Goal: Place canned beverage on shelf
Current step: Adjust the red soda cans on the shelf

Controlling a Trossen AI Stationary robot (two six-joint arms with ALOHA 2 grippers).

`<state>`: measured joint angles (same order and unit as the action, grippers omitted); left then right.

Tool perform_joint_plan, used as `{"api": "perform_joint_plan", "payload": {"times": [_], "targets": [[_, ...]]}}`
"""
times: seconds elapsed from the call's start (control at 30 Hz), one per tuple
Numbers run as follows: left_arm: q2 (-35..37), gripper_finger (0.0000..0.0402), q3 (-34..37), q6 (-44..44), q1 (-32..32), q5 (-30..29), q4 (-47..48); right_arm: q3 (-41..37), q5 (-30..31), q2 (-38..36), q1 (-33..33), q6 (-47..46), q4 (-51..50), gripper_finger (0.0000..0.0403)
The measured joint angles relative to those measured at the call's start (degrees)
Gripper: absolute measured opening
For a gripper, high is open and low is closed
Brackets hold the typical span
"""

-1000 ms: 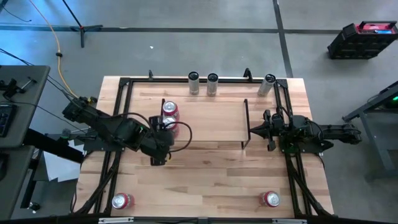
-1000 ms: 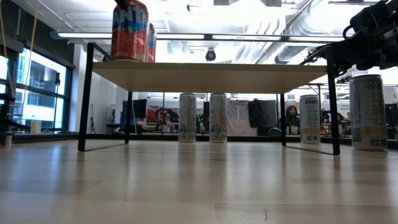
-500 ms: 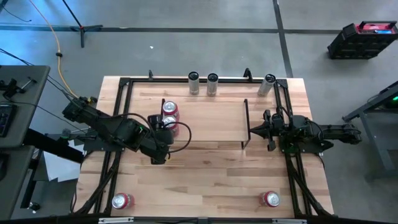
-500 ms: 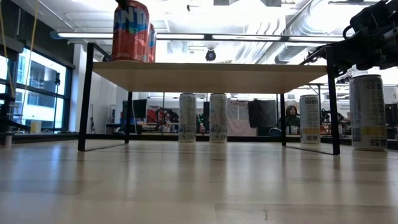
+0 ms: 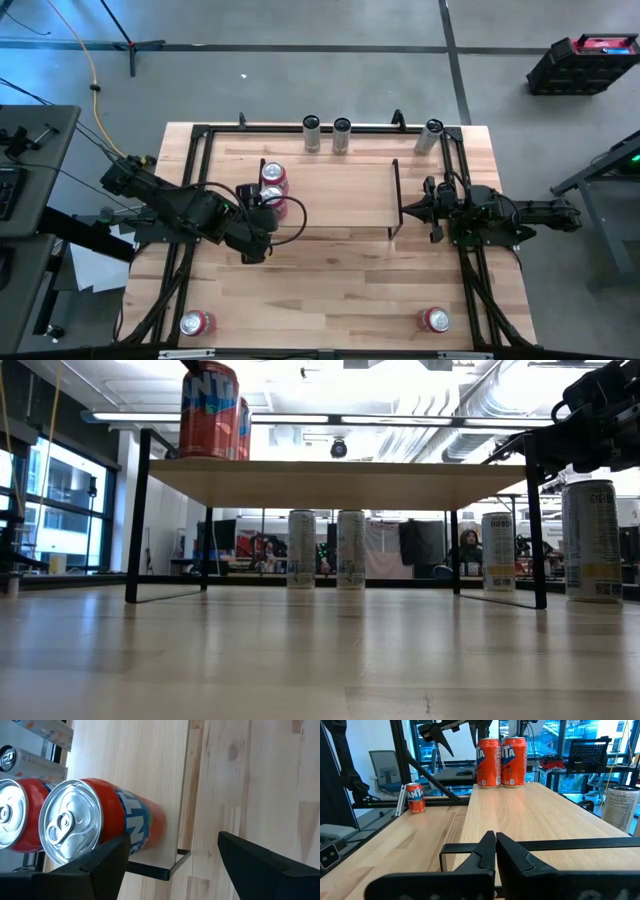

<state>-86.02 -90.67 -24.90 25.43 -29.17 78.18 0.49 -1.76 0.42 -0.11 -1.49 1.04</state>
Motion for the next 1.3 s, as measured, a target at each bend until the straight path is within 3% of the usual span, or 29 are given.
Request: {"api": "perform_joint_plan", "payload": {"times": [0.43, 1.3], "targets": [[0.0, 0.0294, -2.3, -2.1, 1.9, 1.0, -1.8, 0.0, 0.0, 0.0, 0.0, 0.0, 0.0, 0.0], [0.0, 0.0294, -1.9, -1.5, 0.0, -3.9, 0.5, 0.0, 0.0, 0.0, 0.0, 0.0, 0.0, 0.0]]}}
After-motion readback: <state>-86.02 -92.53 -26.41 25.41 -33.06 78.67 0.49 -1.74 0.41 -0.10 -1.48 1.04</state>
